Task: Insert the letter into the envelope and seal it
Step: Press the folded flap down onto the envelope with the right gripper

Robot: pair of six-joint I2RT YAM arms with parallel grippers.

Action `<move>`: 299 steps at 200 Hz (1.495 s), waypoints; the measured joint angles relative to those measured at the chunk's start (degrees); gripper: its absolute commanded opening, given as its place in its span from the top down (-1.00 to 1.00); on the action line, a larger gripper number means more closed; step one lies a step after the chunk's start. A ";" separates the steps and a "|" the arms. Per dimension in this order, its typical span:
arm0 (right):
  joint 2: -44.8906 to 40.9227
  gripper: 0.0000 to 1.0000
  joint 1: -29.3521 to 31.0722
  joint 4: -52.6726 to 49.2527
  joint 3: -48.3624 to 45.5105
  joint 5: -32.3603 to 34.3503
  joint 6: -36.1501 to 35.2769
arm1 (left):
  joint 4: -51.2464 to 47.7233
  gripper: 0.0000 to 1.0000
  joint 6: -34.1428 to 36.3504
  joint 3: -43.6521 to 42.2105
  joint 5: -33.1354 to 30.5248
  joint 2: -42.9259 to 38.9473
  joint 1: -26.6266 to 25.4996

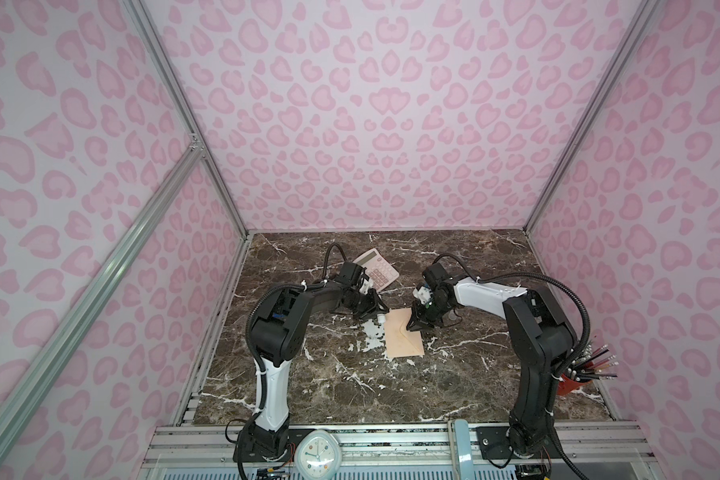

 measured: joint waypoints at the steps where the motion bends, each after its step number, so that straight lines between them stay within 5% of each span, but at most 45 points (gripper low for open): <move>1: 0.02 0.69 0.07 -0.15 0.11 0.09 -0.02 | 0.00 0.92 0.00 0.00 0.00 0.00 0.00; 299: 4.59 0.74 10.51 -11.32 8.50 17.90 2.71 | -2.49 0.92 0.13 -4.72 3.63 -4.07 0.00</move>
